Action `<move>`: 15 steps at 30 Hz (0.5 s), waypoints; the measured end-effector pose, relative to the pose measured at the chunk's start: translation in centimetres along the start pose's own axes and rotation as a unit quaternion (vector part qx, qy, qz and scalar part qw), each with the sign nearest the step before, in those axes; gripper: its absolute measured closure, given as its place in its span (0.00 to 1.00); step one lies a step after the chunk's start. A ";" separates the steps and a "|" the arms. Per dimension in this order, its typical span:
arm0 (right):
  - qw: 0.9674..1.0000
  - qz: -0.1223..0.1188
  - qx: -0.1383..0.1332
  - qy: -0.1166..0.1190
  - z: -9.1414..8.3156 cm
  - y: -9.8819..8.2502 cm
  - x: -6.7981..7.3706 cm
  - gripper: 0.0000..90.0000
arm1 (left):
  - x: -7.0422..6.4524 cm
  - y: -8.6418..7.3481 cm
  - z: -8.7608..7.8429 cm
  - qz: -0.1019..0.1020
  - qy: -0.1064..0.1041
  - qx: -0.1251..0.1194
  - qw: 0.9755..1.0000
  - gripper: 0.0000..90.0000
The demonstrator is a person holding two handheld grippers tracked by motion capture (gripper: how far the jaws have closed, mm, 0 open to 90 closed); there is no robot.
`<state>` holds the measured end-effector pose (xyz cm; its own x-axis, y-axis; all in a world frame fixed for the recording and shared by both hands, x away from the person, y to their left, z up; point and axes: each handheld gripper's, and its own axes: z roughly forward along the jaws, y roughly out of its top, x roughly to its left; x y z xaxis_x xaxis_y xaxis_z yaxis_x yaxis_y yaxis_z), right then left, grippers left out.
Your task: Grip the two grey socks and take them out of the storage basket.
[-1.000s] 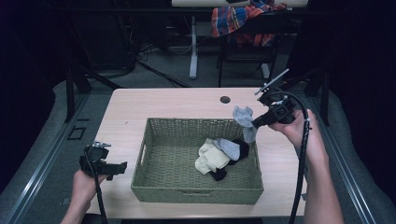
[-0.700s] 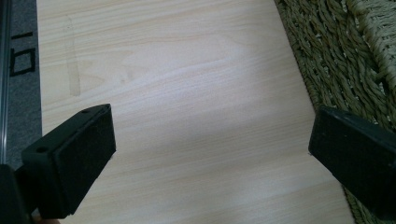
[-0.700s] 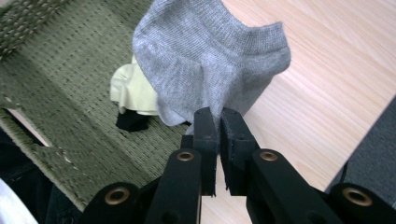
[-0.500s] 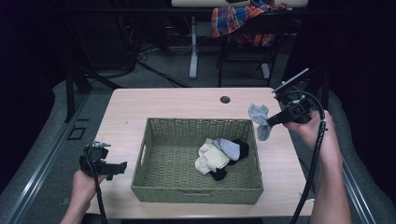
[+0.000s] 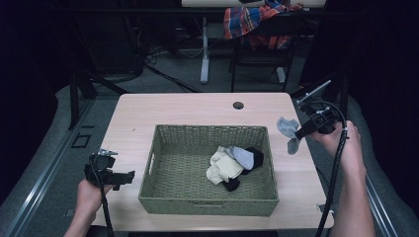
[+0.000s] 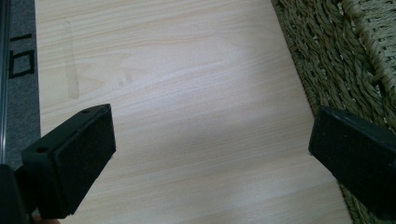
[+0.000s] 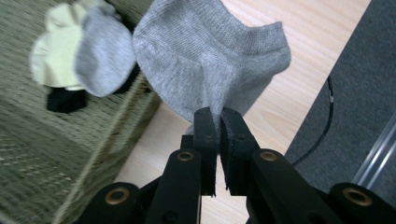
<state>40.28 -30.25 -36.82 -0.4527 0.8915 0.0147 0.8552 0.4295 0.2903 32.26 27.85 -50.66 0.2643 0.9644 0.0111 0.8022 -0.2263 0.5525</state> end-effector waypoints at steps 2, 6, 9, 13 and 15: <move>1.000 0.009 0.006 -0.001 0.9 0.1 -0.3 0.96 | 0.0 0.0 0.0 0.001 0.000 0.000 1.000 0.01; 0.999 0.014 0.032 -0.007 3.0 0.2 -0.8 0.96 | 0.0 0.0 0.0 0.002 -0.001 0.001 1.000 0.01; 0.998 0.022 0.050 -0.010 4.8 0.1 -1.2 0.96 | 0.0 0.0 0.0 0.002 -0.001 0.000 1.000 0.01; 0.996 0.034 0.075 -0.015 7.1 0.0 -1.7 0.96 | 0.0 0.0 0.0 0.002 -0.002 0.000 1.000 0.01; 0.995 0.035 0.088 -0.013 8.2 -0.1 -1.9 0.96 | 0.1 0.0 0.0 0.002 -0.003 0.001 1.000 0.01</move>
<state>43.11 -30.80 -44.72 -0.3858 0.9226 0.0030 0.9163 0.3828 0.1182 32.29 27.90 -50.61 0.2703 0.9627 0.0086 0.8028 -0.2303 0.5499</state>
